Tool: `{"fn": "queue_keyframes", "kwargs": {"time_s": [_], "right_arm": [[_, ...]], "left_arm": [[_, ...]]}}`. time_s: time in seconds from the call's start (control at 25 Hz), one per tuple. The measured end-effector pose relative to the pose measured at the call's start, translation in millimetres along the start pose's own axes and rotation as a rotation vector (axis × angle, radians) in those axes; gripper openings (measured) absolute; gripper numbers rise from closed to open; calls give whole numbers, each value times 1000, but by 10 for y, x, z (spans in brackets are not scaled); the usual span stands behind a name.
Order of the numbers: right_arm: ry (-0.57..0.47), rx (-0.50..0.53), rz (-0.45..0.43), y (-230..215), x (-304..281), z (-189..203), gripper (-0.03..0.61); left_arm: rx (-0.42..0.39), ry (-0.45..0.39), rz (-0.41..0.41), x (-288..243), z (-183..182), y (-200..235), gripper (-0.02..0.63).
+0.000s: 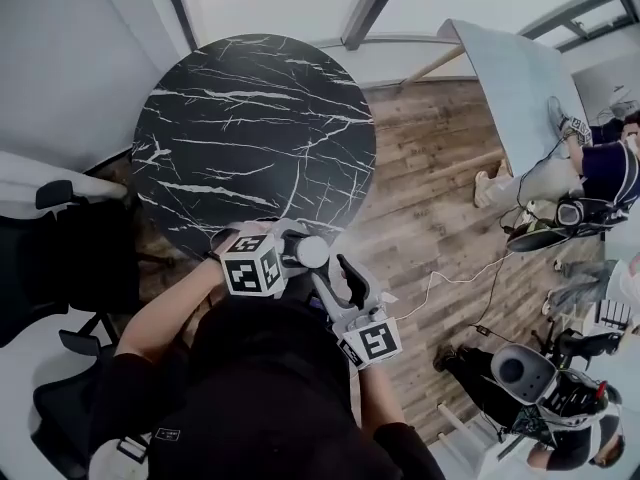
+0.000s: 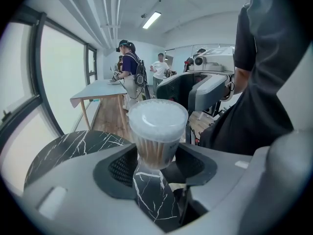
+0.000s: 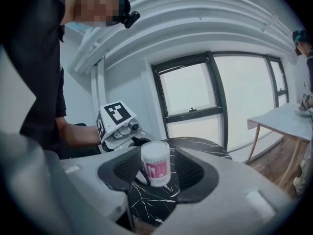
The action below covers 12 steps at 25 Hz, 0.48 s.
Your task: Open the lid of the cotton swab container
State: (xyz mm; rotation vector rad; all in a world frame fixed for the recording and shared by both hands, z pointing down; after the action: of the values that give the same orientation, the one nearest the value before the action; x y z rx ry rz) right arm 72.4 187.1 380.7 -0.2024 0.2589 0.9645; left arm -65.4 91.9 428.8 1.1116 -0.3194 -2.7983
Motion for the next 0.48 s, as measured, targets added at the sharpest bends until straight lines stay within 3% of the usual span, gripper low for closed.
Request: {"fn": "queue_keyframes", "kwargs": {"time_s": [0.48], "right_arm": [[46, 74, -83, 80, -40, -25, 276]], "left_arm": [[-80, 46, 69, 13, -9, -145, 250]]}}
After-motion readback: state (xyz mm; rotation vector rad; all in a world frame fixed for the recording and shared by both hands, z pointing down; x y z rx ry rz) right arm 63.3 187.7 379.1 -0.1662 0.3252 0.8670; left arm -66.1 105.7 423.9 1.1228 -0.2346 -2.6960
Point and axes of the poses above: the fingertips, and each gripper's own axes: x backward along the fingers, y to its left, z out of its underside, the point moved 10 cm from there along x, backward along the fingers, and after that the axes turned 8 degrees about x, right-handed, at the moved point
